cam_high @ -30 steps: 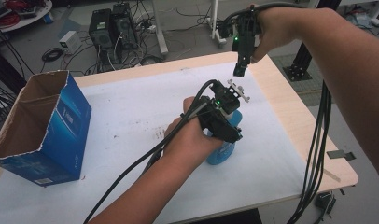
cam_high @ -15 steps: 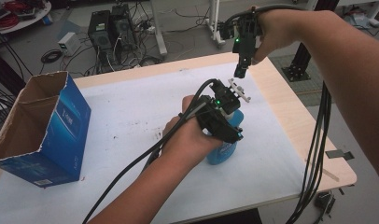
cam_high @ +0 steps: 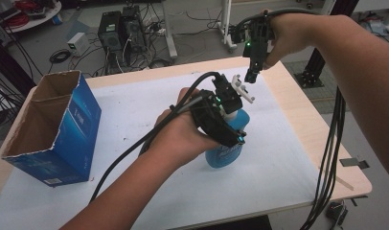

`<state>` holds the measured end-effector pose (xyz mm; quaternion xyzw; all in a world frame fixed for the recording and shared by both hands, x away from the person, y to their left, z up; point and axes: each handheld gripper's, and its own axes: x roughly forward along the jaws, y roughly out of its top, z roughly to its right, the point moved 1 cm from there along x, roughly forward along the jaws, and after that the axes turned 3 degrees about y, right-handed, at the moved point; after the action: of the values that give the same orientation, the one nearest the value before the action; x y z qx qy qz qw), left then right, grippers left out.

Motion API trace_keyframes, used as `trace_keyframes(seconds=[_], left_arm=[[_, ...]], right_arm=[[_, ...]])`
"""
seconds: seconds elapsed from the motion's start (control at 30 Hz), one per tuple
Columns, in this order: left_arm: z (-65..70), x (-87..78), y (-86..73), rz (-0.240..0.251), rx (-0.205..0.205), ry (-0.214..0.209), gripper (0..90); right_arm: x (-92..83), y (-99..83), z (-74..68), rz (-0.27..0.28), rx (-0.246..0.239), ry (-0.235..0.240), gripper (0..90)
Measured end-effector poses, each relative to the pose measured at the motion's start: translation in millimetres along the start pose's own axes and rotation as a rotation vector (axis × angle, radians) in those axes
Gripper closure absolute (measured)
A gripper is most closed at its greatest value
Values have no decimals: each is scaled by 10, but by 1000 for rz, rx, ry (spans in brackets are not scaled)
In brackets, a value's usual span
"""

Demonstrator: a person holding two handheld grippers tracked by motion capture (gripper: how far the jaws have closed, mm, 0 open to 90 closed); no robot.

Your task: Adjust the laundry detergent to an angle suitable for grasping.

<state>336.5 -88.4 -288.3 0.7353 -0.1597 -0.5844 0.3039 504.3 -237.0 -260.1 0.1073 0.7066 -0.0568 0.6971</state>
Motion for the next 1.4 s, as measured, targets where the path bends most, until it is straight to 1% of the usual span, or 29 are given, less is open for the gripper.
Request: trace_keyframes(seconds=[0.03,0.07,0.1,0.13,0.17,0.2,0.27,0.3,0.33,0.43,0.5,0.53,0.57,0.67,0.7,0.73,0.8,0.83,0.87,0.93,1.0,1.03,1.07,1.1,1.13,1.27,1.3,1.33,1.4], left_arm=[[0,0,0,0,0,0,389],[-49,-81,-24,6,-1,-20,389],[-49,-81,-24,6,-1,-20,389],[-97,-161,-46,6,10,-36,389],[-97,-161,-46,6,10,-36,389],[-140,-240,-68,5,33,-50,389],[-194,-326,-98,4,56,-69,389],[-194,-326,-98,4,56,-69,389],[-240,-386,-126,3,63,-89,389],[-333,-481,-183,-3,81,-122,389],[-390,-534,-227,-6,83,-138,389],[-418,-560,-250,-7,93,-146,389],[-418,-560,-250,-7,93,-146,389],[-515,-647,-345,-26,136,-198,389],[-515,-647,-345,-26,136,-198,389],[-552,-686,-392,-41,158,-231,389],[-585,-732,-440,-54,198,-264,388],[-585,-732,-440,-54,198,-264,388],[-601,-763,-475,-59,222,-283,388],[-613,-790,-509,-60,235,-301,388],[-626,-810,-540,-55,263,-322,388],[-626,-810,-540,-55,263,-322,388],[-639,-824,-576,-49,286,-344,388],[-639,-824,-576,-49,286,-344,387],[-668,-828,-615,-40,290,-363,387],[-684,-842,-688,-20,344,-384,387],[-684,-842,-688,-20,344,-384,387],[-689,-852,-727,-14,380,-400,387],[-691,-849,-773,1,407,-424,387]], right_arm=[[0,16,-13,-1,-2,0,17],[-3,30,-30,-6,3,0,16],[-1,46,-39,-6,-5,0,17],[0,62,-53,-8,-8,1,16],[0,77,-72,-12,-8,-1,16],[2,93,-85,-13,-15,-3,17],[3,122,-114,-15,-28,-3,16],[3,122,-114,-15,-28,-3,16],[0,150,-150,-19,-36,-5,16],[-3,179,-194,-21,-49,-8,17],[-8,192,-222,-26,-62,-10,16],[-8,198,-240,-26,-65,-10,17],[-11,202,-255,-29,-69,-12,16],[-15,213,-300,-35,-81,-15,17],[-13,215,-310,-33,-91,-14,17],[-15,218,-330,-37,-86,-13,16],[-15,222,-349,-35,-99,-14,17],[-15,222,-349,-35,-99,-14,17],[-8,225,-373,-37,-99,-15,17],[3,229,-382,-40,-103,-13,17],[19,236,-393,-45,-105,-14,16],[19,236,-393,-45,-105,-14,16],[36,250,-409,-43,-107,-12,16],[39,255,-414,-46,-111,-7,17],[43,262,-423,-45,-115,-11,16],[43,291,-473,-38,-130,-11,17],[44,297,-489,-39,-130,-12,17],[49,303,-504,-39,-133,-11,16],[62,313,-527,-46,-138,-11,16]])
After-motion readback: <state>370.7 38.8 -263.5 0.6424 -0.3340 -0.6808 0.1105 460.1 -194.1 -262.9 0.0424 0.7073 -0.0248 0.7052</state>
